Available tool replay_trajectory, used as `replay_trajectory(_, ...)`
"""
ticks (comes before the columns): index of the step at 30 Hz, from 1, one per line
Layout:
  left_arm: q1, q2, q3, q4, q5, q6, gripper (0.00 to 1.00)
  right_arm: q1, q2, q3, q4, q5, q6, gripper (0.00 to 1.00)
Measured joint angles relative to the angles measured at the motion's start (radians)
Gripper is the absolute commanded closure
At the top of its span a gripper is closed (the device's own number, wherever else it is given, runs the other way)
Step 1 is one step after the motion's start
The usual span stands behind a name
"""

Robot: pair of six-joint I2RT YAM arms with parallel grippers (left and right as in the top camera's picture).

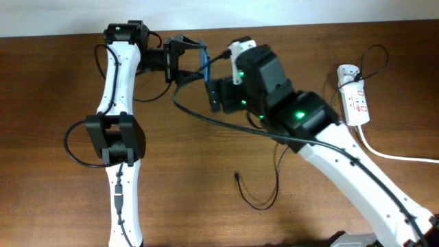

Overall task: Plug charger to phone and switch on socket
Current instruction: 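Bring the right gripper to the phone and grip its side edge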

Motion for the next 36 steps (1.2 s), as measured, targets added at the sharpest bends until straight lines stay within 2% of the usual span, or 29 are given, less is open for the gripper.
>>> replay_trajectory(1, 0.000, 0.000, 0.000, 0.000, 0.000, -0.010, 0.29, 0.014, 0.038, 0.002, 0.039, 0.025, 0.016, 0.09)
replay_trajectory(6, 0.000, 0.000, 0.000, 0.000, 0.000, -0.035, 0.28, 0.026, 0.176, 0.002, 0.171, 0.070, 0.054, 0.29)
replay_trajectory(11, 0.000, 0.000, 0.000, -0.001, 0.000, -0.035, 0.28, 0.026, 0.184, 0.002, 0.254, 0.093, 0.065, 0.33)
replay_trajectory(15, 0.000, 0.000, 0.000, 0.000, 0.000, -0.035, 0.28, 0.027, 0.241, 0.002, 0.262, 0.094, 0.065, 0.33)
replay_trajectory(16, 0.000, 0.000, 0.000, 0.000, 0.000, -0.035, 0.28, 0.026, 0.249, 0.002, 0.262, 0.095, 0.065, 0.43)
replay_trajectory(18, 0.000, 0.000, 0.000, 0.001, 0.000, -0.035, 0.27, 0.026, 0.251, 0.002, 0.276, 0.096, 0.064, 0.44)
replay_trajectory(22, 0.000, 0.000, 0.000, 0.001, 0.000, -0.031, 0.27, 0.026, 0.252, 0.002, 0.286, 0.097, 0.068, 0.54)
replay_trajectory(23, 0.000, 0.000, 0.000, 0.001, 0.000, -0.031, 0.27, 0.026, 0.252, 0.002, 0.286, 0.098, 0.067, 0.59)
replay_trajectory(25, 0.000, 0.000, 0.000, 0.001, 0.000, -0.031, 0.27, 0.026, 0.252, 0.002, 0.286, 0.099, 0.067, 0.62)
replay_trajectory(28, 0.000, 0.000, 0.000, 0.001, 0.000, -0.031, 0.27, 0.026, 0.253, 0.002, 0.286, 0.101, 0.068, 0.72)
replay_trajectory(30, 0.000, 0.000, 0.000, 0.002, 0.000, -0.031, 0.26, 0.026, 0.254, 0.002, 0.286, 0.105, 0.068, 0.73)
replay_trajectory(36, 0.002, 0.000, 0.000, 0.003, -0.001, -0.031, 0.24, 0.026, 0.258, 0.002, 0.284, 0.124, 0.071, 0.90)
